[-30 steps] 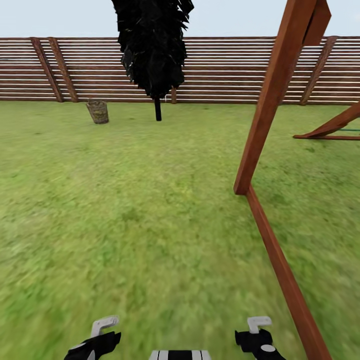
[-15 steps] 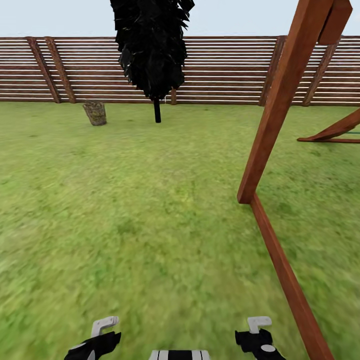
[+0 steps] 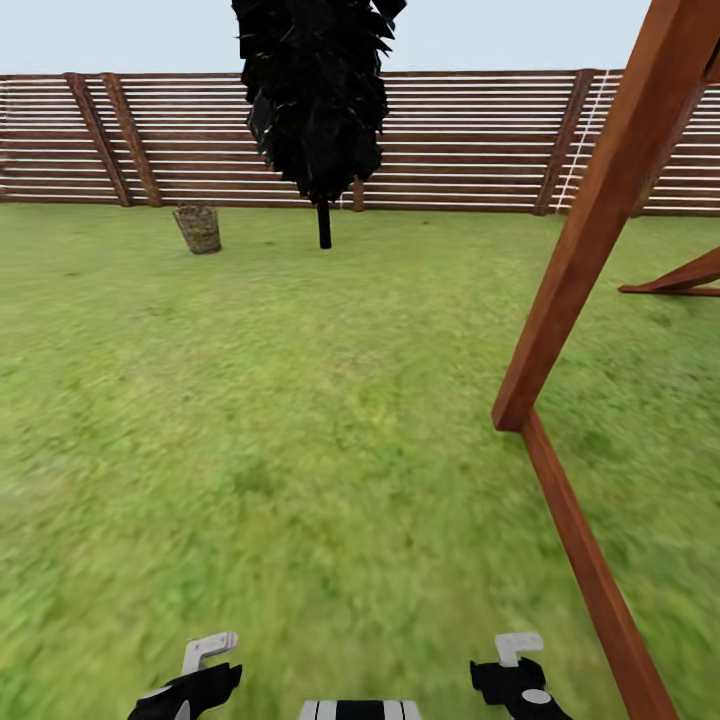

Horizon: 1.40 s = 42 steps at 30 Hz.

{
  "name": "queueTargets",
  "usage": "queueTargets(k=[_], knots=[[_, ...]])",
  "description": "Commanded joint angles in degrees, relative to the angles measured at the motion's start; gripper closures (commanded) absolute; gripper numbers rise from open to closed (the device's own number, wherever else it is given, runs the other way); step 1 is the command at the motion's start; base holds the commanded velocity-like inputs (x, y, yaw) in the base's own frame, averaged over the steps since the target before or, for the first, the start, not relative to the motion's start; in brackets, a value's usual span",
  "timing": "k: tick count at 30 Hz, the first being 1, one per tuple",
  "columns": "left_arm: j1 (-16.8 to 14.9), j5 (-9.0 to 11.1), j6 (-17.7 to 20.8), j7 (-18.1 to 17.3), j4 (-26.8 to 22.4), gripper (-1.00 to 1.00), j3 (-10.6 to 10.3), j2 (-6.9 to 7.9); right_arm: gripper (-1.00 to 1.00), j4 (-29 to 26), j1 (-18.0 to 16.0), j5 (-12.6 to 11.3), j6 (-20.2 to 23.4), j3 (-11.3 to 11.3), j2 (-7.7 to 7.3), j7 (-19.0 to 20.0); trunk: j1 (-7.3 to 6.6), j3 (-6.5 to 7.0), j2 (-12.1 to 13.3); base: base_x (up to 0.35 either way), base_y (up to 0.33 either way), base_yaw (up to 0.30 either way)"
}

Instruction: Take the three Easter eggs out of the wicker basket on the lawn in the garden, then place them on the lawn next to a single tree (choose any tree) so that all three eggs are next to the same tree and none are left in the basket.

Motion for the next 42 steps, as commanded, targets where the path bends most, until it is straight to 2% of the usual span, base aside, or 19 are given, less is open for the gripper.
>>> queueTargets(k=[1,37,42], knots=[[0.0,0.3,0.4,-0.1,-0.1,-1.00,0.2,-0.02,-1.00,0.1,0.0,0.4,-0.1,0.1,-0.01,-0.3,0.02,-0.04,0.0,0.323,0.000,0.268],[0.0,0.3,0.4,-0.1,-0.1,-1.00,0.2,0.01,-1.00,0.1,0.0,0.3,-0.1,0.1,0.01,-0.3,0.02,-0.04,0.0,0.323,0.000,0.289],[0.0,0.3,0.4,-0.1,-0.1,-1.00,0.2,0.00,-1.00,0.1,0.0,0.3,-0.1,0.1,0.00,-0.3,0.02,-0.04,0.0,0.323,0.000,0.123]])
